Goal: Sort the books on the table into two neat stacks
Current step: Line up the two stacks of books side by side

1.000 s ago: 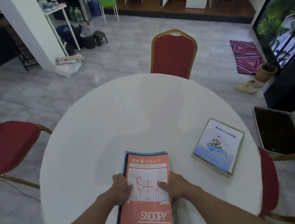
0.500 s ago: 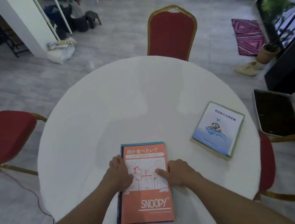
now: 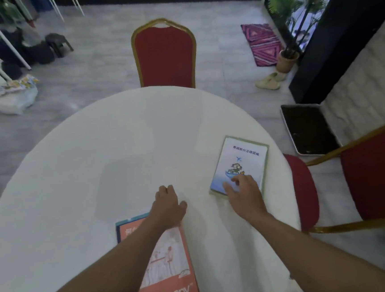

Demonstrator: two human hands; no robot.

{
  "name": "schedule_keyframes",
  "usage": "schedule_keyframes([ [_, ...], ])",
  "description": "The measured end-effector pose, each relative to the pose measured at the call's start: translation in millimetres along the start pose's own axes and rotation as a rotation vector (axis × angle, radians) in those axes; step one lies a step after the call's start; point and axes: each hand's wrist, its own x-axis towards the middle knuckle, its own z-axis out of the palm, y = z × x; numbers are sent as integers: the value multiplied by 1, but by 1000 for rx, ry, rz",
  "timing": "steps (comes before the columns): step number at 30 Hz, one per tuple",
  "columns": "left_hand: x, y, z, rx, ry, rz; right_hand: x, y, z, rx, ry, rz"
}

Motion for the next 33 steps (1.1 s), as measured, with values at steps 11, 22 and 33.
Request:
schedule_keyframes([
  [11, 89, 94, 31, -243, -110, -17, 59, 47, -25, 169, 77, 466],
  [22, 122, 117, 41, -517, -194, -252, 89, 51, -25, 332, -10, 682],
  [33, 105, 95, 35, -755, -254, -167, 76, 46, -38, 653, -76, 564],
])
